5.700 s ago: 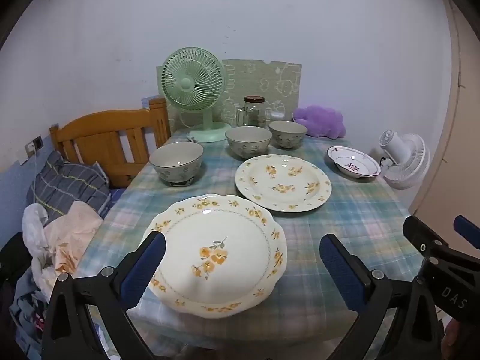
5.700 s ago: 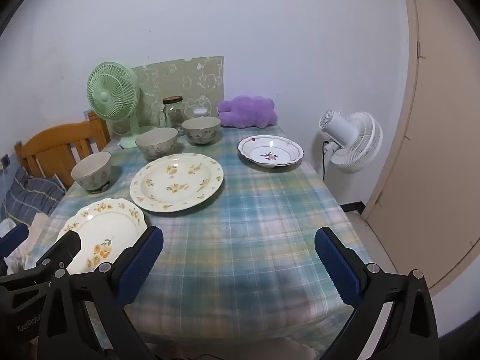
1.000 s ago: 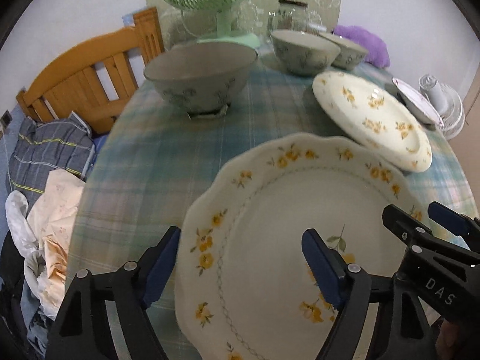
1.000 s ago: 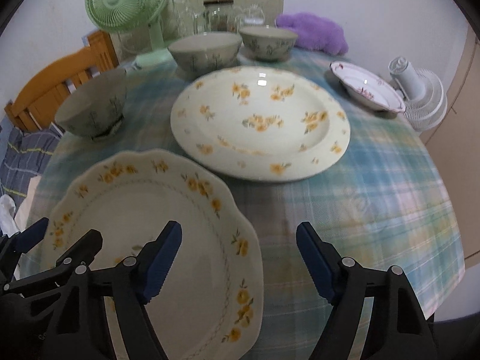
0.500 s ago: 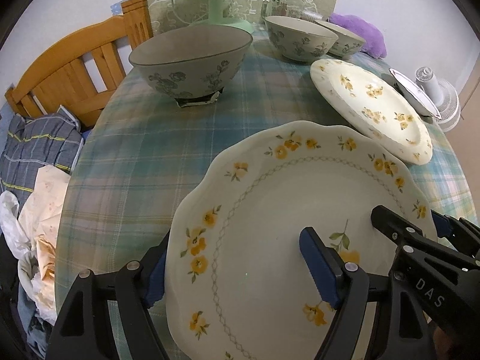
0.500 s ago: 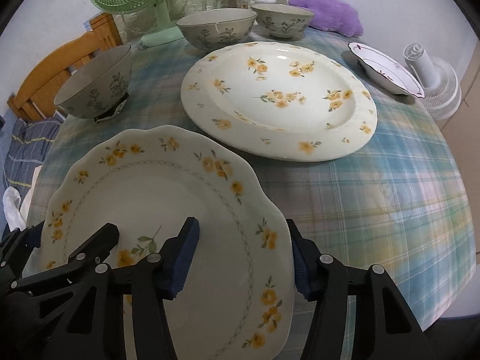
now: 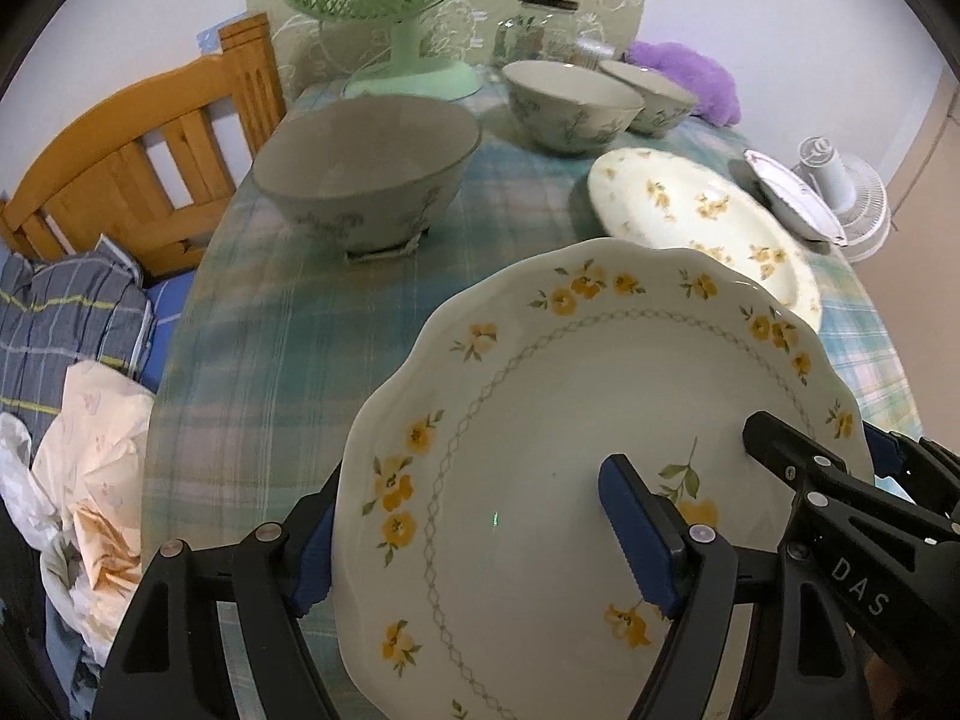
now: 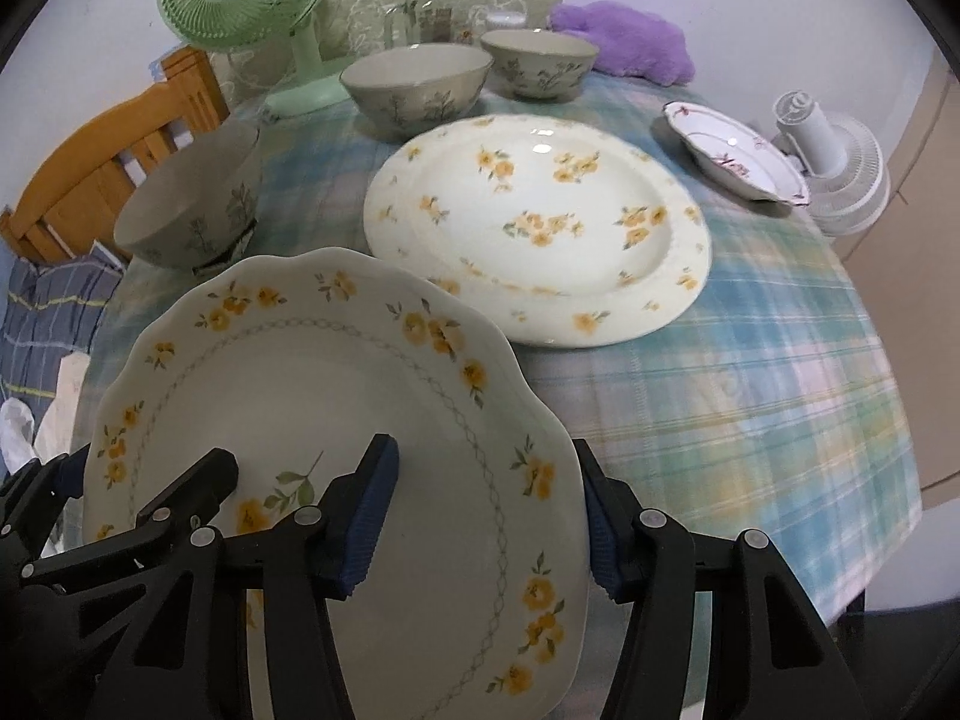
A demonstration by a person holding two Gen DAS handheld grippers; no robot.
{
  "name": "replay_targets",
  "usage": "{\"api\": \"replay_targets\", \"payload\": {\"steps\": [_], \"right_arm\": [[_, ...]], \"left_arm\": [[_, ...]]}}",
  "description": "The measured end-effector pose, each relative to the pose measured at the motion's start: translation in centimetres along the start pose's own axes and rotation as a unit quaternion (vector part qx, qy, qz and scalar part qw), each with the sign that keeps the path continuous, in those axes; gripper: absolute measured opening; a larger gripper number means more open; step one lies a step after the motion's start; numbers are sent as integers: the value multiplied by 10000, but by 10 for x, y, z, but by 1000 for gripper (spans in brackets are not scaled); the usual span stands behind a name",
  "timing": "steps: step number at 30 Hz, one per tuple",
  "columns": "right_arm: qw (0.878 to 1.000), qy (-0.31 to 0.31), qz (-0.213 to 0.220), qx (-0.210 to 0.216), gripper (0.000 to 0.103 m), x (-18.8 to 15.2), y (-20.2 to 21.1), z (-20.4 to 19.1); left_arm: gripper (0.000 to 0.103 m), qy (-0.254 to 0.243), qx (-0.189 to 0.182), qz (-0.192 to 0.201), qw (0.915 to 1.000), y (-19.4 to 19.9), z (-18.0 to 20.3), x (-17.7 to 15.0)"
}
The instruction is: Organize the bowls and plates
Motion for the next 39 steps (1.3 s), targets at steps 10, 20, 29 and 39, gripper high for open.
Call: {"api": "replay_targets", "payload": {"steps": [10, 20, 29, 39], "right_arm": [[9994, -257, 200, -78, 61, 7, 12, 27], [9994, -237, 263, 62, 61, 20, 6, 88], [9995, -166, 228, 105, 61, 37, -1, 154], [9998, -163, 115, 19, 61, 47, -17, 220]], "left_arm": [[79, -306, -3, 151, 9994, 5, 29, 8], [79, -230, 140, 128, 9996, -3, 92, 21], [79, -170, 201, 130, 9996, -14, 154, 33], [79, -177, 131, 38, 9998, -37, 217, 40]]}}
Point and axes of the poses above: each gripper's, at about its wrist camera, not at the fingertips, and y roughly against the way its jaws point, z to its right, x to its top, the point moved 1 cm from there along -y, roughly the way its jaws point, and after that the axes turned 1 degree about x, right-handed, at the moved point
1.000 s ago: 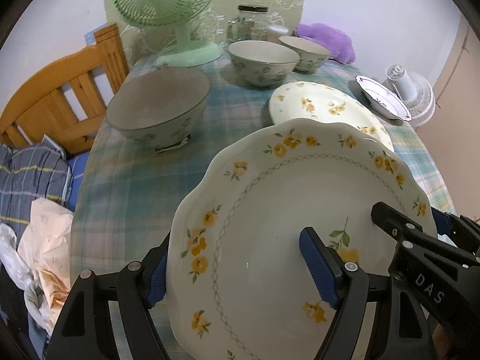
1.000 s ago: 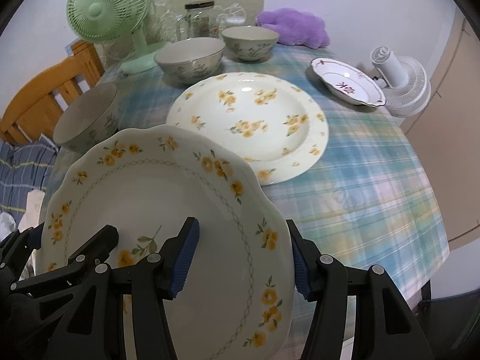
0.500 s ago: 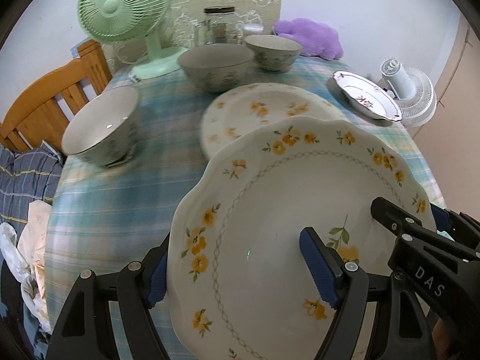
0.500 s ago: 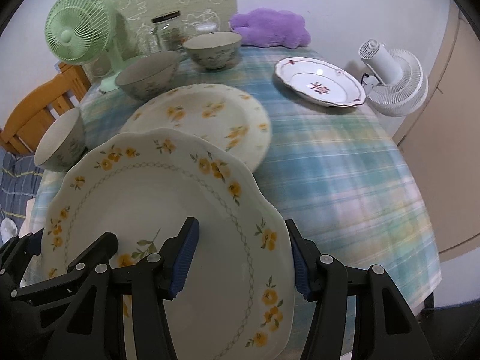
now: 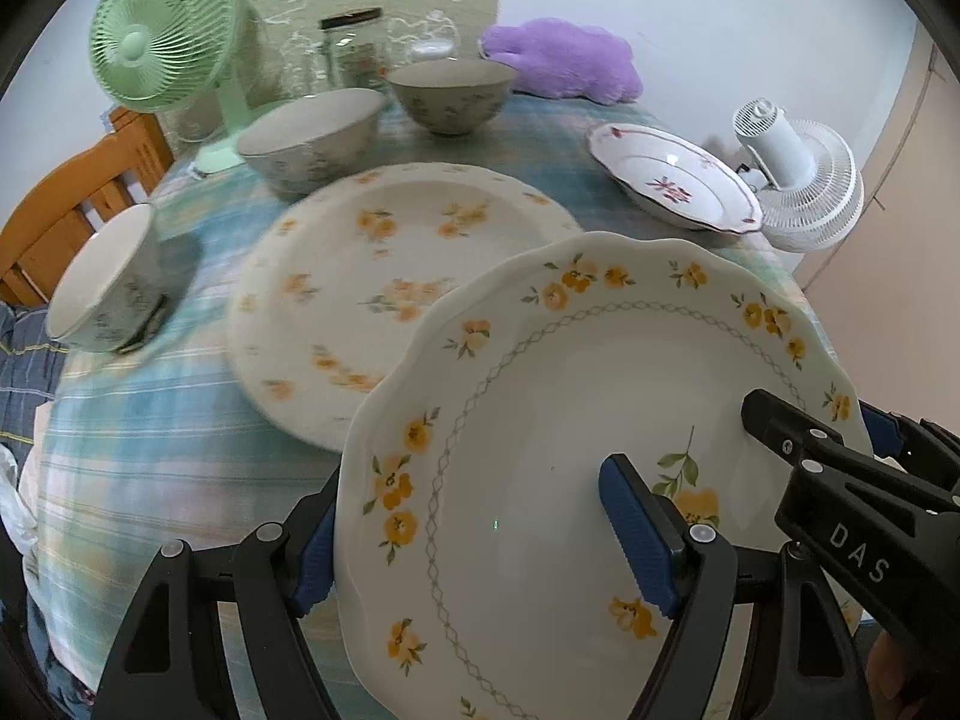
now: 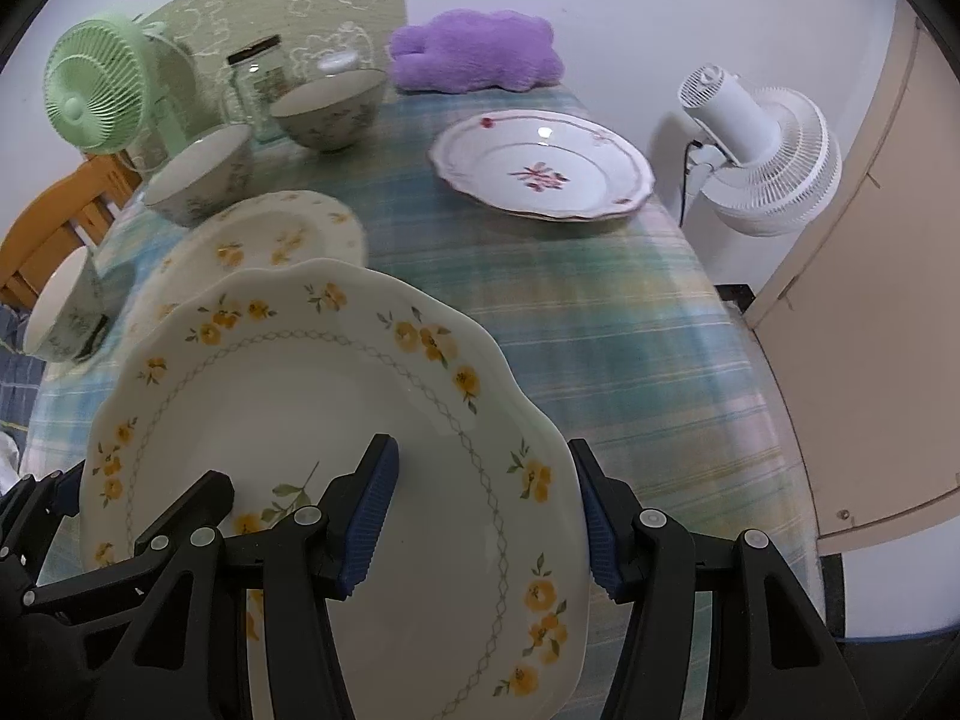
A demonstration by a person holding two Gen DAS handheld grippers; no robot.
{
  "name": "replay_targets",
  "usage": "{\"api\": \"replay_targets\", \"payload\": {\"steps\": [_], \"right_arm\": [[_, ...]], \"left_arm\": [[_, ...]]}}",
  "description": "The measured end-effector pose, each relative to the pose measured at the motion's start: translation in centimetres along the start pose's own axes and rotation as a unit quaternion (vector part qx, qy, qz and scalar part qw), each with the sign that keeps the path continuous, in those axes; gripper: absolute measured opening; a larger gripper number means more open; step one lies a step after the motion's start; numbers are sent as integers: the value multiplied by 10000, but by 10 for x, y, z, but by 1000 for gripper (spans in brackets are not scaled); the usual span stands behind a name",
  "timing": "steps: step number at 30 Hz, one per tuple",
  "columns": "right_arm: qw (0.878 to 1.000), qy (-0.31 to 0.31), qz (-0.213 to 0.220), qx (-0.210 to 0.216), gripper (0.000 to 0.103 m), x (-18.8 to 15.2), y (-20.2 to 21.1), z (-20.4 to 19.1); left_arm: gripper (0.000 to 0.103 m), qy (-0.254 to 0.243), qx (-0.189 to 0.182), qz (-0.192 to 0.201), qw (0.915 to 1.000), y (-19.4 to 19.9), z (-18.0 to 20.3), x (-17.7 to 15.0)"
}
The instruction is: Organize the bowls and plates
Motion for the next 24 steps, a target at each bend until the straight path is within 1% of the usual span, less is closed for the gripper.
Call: {"api": "replay_targets", "payload": {"steps": [10, 16, 24], "right_arm": [[9995, -130, -244, -164, 61, -2, -23, 61], [9989, -138, -369, -243, 61, -4, -33, 83], [9989, -206, -407, -102, 61, -4, -40, 100]], "left_arm": [[79, -108, -134, -259, 9995, -28, 51, -1], [79, -107, -196, -432, 9988, -41, 70, -2], [79, -81, -25, -356, 9993, -42, 80, 2]]}}
Point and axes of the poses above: each gripper's, at about its wrist camera, not at the fingertips, and y roughly against the way its jaws point, z to its right, x to its top, the point moved 1 cm from there along -y, roughly the way its jaws point, and after that the axes turned 1 degree about x, right-handed, at the moved point
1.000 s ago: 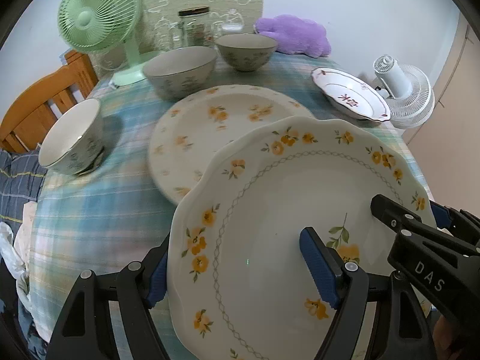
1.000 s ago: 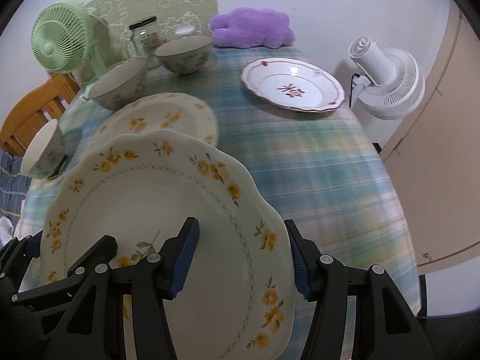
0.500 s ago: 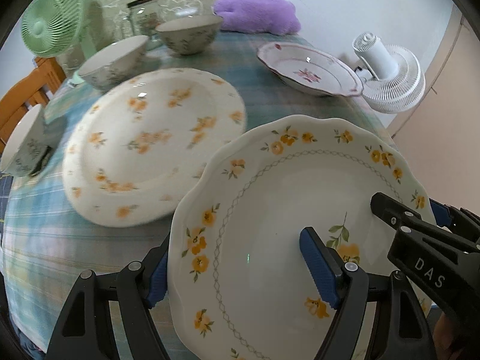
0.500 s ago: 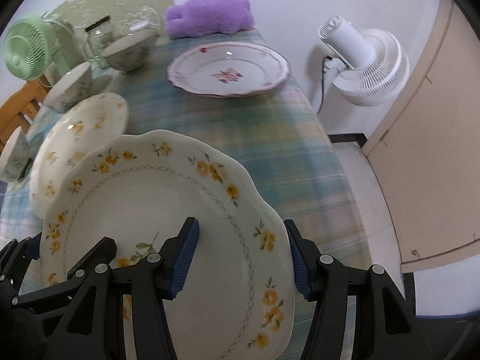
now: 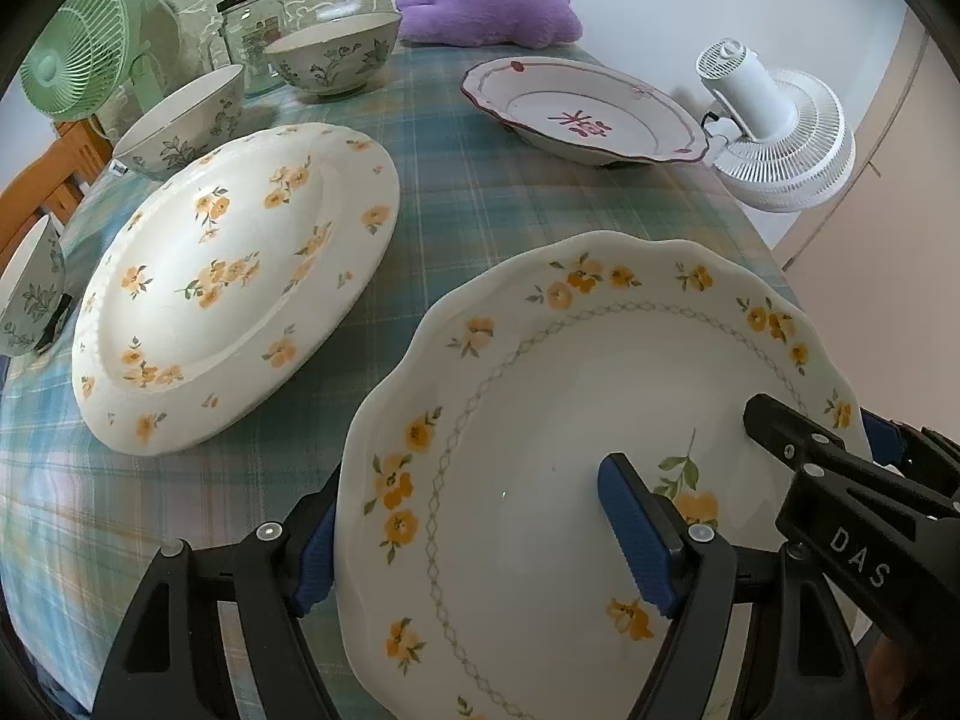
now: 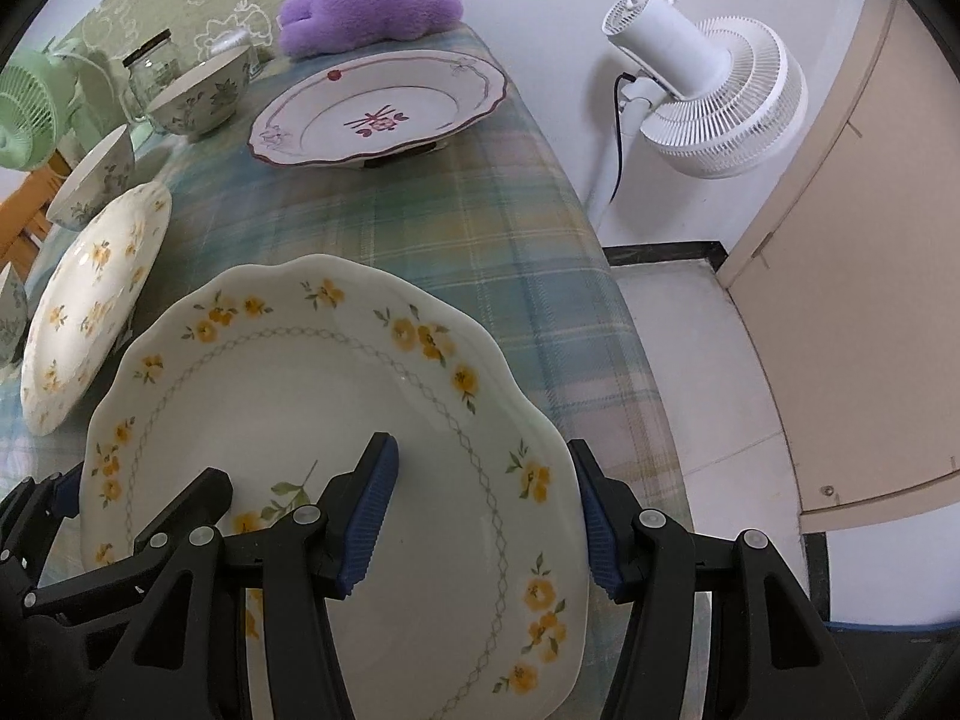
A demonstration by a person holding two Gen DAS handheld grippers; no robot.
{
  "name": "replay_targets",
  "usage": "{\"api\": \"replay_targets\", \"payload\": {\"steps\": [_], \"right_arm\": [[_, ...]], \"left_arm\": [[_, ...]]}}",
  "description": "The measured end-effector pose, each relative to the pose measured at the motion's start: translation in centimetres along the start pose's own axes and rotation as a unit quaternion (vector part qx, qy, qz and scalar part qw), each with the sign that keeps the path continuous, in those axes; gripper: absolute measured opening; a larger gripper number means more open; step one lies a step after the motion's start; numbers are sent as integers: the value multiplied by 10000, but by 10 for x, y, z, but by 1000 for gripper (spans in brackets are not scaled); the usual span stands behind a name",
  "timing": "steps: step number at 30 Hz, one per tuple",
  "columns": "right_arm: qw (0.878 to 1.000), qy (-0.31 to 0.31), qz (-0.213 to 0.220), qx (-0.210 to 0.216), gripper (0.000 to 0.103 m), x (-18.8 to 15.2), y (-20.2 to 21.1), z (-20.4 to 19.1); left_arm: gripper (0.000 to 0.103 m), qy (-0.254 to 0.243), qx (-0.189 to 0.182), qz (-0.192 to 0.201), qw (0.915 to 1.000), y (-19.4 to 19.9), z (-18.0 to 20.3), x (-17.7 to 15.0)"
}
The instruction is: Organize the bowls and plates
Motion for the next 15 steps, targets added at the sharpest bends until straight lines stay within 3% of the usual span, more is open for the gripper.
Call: {"api": "replay_targets", "payload": {"steps": [6, 11, 15], "right_arm": [[9999, 82, -85, -52, 61, 3, 0, -2], [9992, 166, 205, -286, 65, 6, 20, -6], [9992, 112, 295, -252, 68, 5, 37, -12]], "left_arm": [[80, -164, 230, -1, 9996, 6, 4, 4], [82, -138, 123, 151, 9997, 19, -2, 7], [89, -65, 76, 197, 9998, 32, -16, 7]]}}
Point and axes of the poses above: each gripper's, at about its wrist camera, not at the fingertips, and y roughly against the way its jaws point, z to its right, x to its top, the point moved 1 cm from there along -y, roughly the way its jaws point, and after that the axes turned 1 degree about x, right-handed, at the moved point
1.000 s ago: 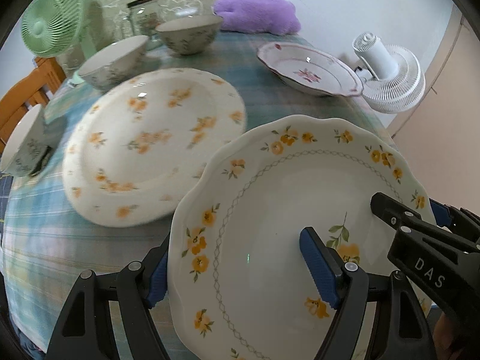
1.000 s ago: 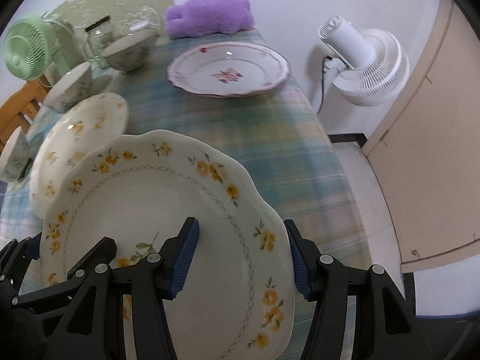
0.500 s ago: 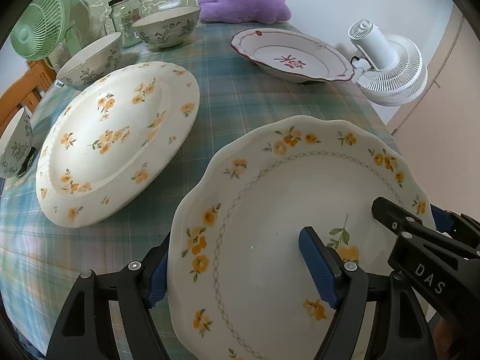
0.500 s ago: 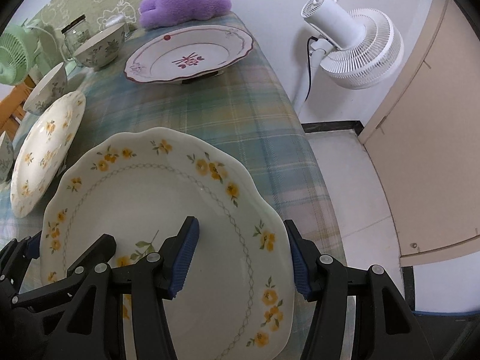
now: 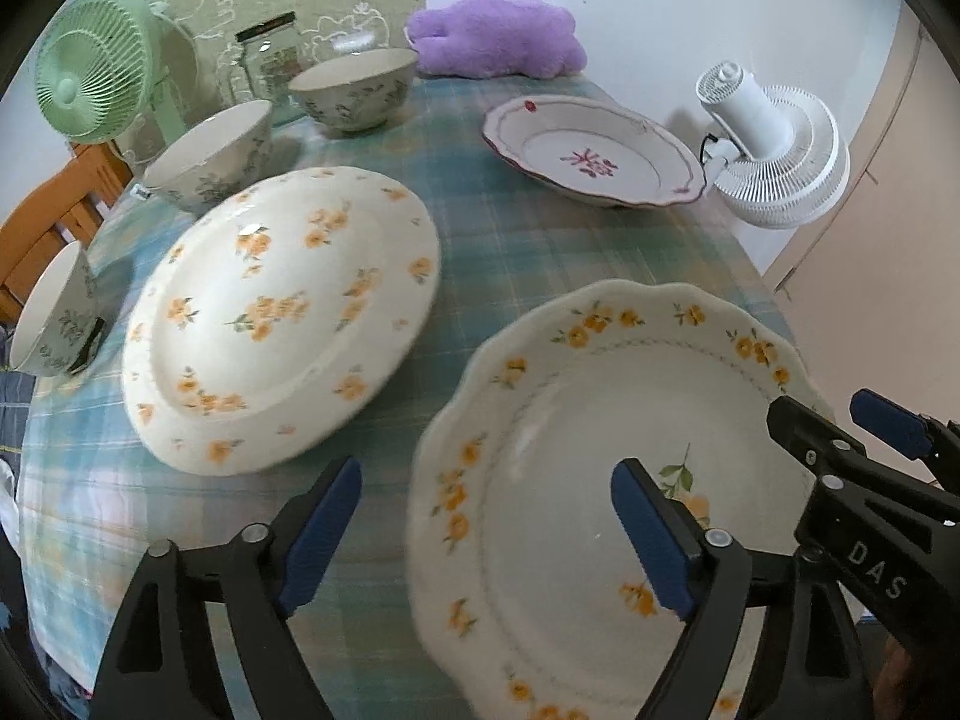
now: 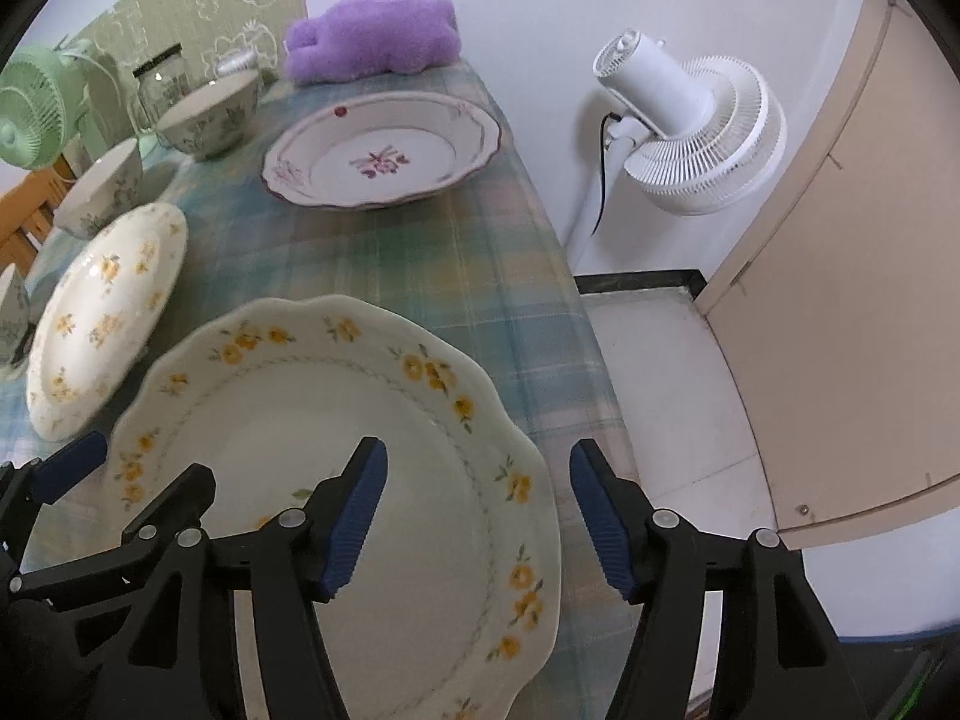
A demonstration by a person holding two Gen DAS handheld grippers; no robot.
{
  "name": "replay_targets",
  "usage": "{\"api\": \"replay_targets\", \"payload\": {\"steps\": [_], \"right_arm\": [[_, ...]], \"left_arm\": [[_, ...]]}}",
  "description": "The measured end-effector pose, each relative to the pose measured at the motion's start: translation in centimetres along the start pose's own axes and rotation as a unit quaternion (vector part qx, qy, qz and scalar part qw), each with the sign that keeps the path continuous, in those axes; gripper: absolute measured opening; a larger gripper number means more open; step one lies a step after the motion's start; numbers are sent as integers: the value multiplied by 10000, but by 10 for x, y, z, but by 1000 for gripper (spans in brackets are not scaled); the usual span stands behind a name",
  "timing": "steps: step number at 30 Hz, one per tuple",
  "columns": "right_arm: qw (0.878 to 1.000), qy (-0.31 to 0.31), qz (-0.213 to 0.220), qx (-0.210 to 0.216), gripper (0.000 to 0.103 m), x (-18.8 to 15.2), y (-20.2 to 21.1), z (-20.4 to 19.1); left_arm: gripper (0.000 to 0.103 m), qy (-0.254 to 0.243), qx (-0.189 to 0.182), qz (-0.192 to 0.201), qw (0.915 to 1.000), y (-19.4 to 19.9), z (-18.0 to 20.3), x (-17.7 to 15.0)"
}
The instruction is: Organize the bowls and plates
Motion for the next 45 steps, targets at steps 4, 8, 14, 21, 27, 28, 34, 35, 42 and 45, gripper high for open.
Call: {"api": "replay_targets", "payload": {"steps": [4, 8, 14, 21, 27, 28, 34, 35, 42, 45], "right_arm": [[9999, -39, 92, 80, 69, -3, 16, -13], [9998, -76, 159, 132, 70, -6, 28, -32], [9995, -46, 293, 55, 78, -7, 44, -75], [9992, -124, 384, 76, 81, -5, 54, -126], [9986, -71, 505, 163, 81, 5, 54, -162], [9985, -76, 510, 170, 81, 9, 53, -167], [9985, -57, 503, 218, 81, 35, 39, -180], [9985, -27, 506, 195, 81, 41, 34, -182], [9983, 204, 477, 275, 81, 74, -4, -191], [9981, 290, 421, 346, 81, 84, -21, -194]], "left_arm": [[91, 42, -8, 97, 9999, 13, -19, -1], [93, 59, -16, 172, 9998, 24, -42, -2], [96, 109, 17, 247, 9996, 36, -87, -6], [101, 15, 25, 323, 9995, 41, -137, -5], [101, -89, 10, 451, 9989, 36, -162, 9], [101, -81, 5, 450, 9990, 35, -165, 11], [101, 181, 29, 452, 9988, 18, -180, 33], [101, 220, 40, 445, 9988, 13, -182, 38], [101, 389, 212, 355, 9984, -21, -182, 63], [101, 465, 279, 288, 9981, -36, -183, 70]]}}
Point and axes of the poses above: each gripper's, at about its wrist camera, not at the fingertips, and y roughly against the way its jaws point, z to its right, x to its top, the point moved 1 cm from there along -y, roughly the way its jaws point, and after that the axes turned 1 degree about x, right-handed, at the moved point
